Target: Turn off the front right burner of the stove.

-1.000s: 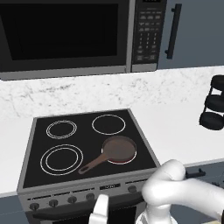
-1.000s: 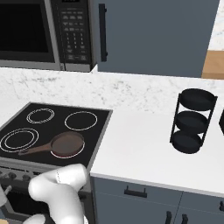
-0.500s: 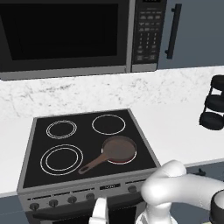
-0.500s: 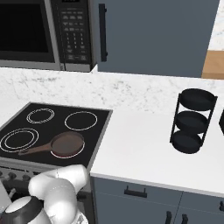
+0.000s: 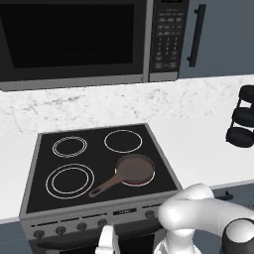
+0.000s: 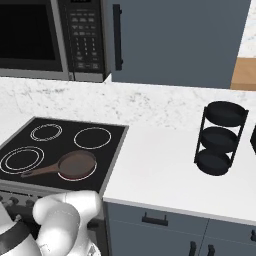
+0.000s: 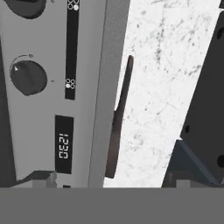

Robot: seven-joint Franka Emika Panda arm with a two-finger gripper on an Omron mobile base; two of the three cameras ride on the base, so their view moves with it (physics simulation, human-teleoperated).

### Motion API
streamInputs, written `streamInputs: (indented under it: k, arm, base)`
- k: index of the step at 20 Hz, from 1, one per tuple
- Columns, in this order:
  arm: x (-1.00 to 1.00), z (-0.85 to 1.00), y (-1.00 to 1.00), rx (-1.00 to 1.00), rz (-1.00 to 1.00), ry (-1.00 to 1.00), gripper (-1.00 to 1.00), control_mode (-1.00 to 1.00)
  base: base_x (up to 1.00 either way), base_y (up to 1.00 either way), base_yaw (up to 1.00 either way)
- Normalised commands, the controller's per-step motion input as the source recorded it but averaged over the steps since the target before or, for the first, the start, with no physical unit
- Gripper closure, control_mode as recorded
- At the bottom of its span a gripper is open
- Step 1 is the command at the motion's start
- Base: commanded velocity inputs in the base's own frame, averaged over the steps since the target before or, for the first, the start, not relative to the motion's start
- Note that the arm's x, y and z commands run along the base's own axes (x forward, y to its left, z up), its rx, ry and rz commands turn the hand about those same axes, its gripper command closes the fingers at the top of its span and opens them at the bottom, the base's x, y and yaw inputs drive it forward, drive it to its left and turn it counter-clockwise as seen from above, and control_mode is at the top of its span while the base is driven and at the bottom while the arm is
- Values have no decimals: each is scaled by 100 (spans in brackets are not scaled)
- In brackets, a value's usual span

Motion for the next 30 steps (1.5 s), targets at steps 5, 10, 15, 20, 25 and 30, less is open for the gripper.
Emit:
streamInputs:
  k: [5, 10, 15, 20, 25, 30]
  arm:
    - [20, -21, 23, -5, 0, 0, -100, -100]
    - [26, -22, 8, -2, 1, -1, -100, -100]
    - [9, -41, 0, 0, 10, 0, -100, -100]
    - [31, -22, 0, 0, 2, 0, -100, -100]
    - [36, -2, 0, 0, 0, 0, -100, -100]
    - [14, -15, 7, 0, 0, 0, -100, -100]
  base:
    - [0, 0, 0]
    - [0, 0, 0]
    - [0, 0, 0]
    - [0, 0, 0]
    - [0, 0, 0]
    - [0, 0, 0]
